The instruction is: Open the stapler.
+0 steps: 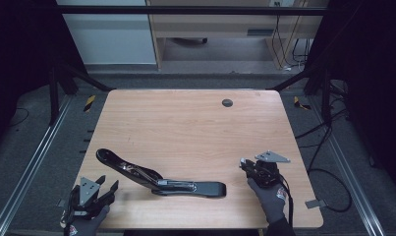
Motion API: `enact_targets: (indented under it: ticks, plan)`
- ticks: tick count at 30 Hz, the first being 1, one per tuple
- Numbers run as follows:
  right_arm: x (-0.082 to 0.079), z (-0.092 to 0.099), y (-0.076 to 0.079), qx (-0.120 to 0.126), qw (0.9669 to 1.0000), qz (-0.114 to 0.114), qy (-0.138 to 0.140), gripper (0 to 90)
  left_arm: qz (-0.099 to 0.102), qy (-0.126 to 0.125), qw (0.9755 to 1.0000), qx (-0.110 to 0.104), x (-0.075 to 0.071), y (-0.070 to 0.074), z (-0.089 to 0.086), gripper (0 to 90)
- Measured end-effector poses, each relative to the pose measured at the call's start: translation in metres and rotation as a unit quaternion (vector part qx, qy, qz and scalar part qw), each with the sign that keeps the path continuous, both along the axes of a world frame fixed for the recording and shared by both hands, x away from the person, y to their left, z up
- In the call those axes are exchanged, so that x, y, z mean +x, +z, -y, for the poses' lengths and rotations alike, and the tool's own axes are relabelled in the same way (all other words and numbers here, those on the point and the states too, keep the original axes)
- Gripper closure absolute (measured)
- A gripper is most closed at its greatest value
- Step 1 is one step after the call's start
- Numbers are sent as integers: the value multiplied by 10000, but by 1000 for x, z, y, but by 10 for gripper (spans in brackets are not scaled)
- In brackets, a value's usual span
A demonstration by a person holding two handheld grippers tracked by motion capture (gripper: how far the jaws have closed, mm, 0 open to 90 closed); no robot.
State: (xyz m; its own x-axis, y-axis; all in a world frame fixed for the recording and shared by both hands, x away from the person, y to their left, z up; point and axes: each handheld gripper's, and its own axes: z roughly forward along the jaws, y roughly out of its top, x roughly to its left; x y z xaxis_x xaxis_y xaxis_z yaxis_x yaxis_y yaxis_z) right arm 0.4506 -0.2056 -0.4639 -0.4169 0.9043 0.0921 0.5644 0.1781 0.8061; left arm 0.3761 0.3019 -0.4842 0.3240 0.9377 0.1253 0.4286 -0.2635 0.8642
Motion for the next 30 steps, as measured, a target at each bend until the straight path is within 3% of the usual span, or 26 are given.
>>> enact_targets:
  ticks: [2, 13, 21, 30]
  plan:
    - [8, -2, -1, -48, 9999, -89, -101, 732, -94, -12, 9999, 47, 2, -3, 1, 446]
    - [32, -12, -11, -239, 9986, -312, -358, 702, -144, -10, 9999, 75, 3, -5, 2, 428]
    - [47, -19, -21, -429, 9951, -572, -682, 696, -184, -47, 9998, 79, 3, -6, 3, 426]
    - [50, -19, -26, -545, 9932, -669, -777, 696, -210, -62, 9997, 87, 3, -6, 3, 423]
